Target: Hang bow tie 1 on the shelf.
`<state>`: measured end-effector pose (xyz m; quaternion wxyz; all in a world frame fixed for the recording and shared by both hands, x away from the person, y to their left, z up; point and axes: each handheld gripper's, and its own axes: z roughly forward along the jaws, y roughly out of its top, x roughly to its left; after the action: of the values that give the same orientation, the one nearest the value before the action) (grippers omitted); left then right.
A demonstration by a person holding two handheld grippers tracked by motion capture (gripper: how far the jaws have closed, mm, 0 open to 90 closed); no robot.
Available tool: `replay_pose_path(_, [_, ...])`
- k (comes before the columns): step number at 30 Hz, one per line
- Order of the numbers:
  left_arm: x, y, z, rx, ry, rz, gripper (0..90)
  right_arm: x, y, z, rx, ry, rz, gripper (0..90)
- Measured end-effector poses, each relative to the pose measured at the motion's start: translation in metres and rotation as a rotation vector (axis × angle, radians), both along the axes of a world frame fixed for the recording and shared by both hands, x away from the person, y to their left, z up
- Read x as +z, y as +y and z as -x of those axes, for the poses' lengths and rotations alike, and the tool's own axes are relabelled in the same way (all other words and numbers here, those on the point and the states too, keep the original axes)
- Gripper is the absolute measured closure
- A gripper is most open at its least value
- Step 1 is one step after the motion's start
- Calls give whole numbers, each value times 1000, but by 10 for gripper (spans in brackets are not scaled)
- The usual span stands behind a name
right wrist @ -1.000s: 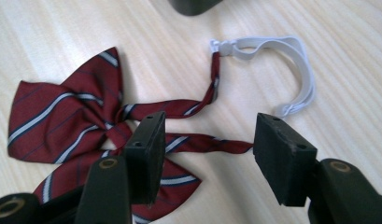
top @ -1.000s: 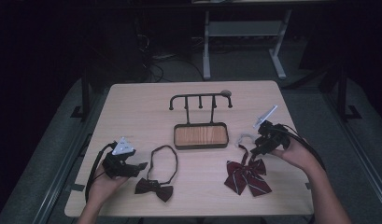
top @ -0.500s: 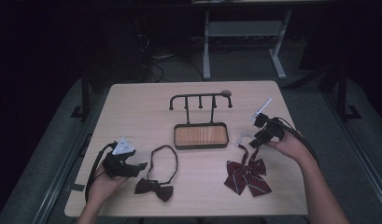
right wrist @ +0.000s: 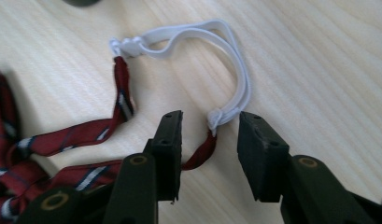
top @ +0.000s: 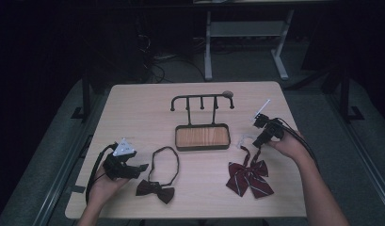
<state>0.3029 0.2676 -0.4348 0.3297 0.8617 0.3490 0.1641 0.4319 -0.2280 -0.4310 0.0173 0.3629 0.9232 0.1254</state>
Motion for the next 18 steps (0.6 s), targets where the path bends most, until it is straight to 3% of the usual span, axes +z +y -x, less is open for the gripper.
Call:
replay_pose_path(6, [0,0,0,1,1,-1,290,-3,1,-2,-23,4,28,643])
replay_pose_path(18, [0,0,-1,-3,2,-11,290,-8,8,-2,-16,-4,86,719])
